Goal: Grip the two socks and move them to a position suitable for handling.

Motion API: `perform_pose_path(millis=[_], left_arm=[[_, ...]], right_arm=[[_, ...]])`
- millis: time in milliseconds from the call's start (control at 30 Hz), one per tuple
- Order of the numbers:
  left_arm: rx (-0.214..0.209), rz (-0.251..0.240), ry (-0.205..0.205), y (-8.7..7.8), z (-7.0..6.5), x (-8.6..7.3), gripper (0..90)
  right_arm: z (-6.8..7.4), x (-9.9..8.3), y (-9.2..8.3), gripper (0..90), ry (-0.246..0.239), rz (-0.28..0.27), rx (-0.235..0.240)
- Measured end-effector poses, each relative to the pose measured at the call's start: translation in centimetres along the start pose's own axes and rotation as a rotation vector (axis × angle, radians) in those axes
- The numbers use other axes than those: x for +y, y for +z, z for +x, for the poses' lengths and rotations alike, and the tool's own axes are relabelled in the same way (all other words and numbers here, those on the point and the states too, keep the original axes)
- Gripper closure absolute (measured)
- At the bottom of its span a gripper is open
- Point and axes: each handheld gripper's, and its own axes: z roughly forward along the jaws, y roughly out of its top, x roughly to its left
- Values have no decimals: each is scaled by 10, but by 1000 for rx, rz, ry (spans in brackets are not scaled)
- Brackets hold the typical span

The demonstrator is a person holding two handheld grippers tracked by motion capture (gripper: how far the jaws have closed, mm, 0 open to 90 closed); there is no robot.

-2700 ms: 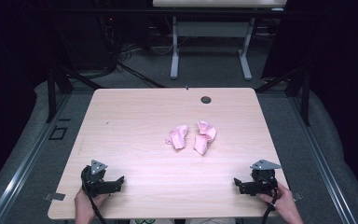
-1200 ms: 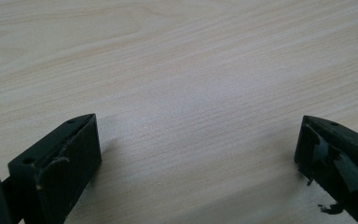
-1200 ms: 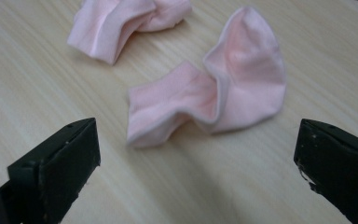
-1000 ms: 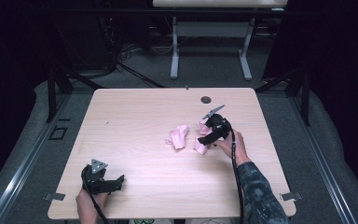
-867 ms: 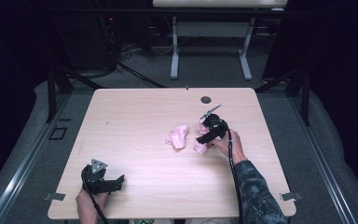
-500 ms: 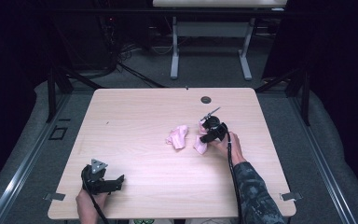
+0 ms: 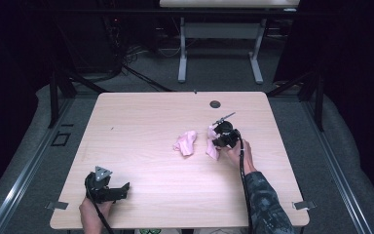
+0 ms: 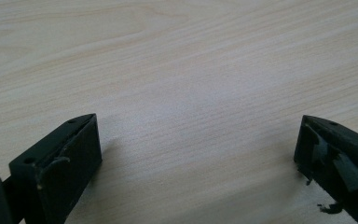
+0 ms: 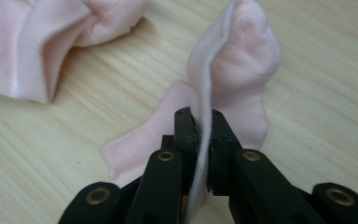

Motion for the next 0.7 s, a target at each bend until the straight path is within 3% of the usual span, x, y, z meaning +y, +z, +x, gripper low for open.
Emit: perform_pose_path(millis=[300, 400, 533, 600, 700], left_arm=[[0, 0, 0, 0, 0, 0, 6], [1, 0, -1, 0, 0, 0, 6], [1, 0, -1, 0, 0, 0, 6], [1, 0, -1, 0, 0, 0, 6], [1, 0, -1, 0, 0, 0, 6]], right_arm=[[22, -1, -46, 848, -34, -85, 38], [32, -6, -70, 847, -52, -114, 60], [42, -13, -84, 846, -61, -136, 87], [51, -22, -95, 846, -88, -146, 105], [58, -29, -100, 846, -100, -141, 123]])
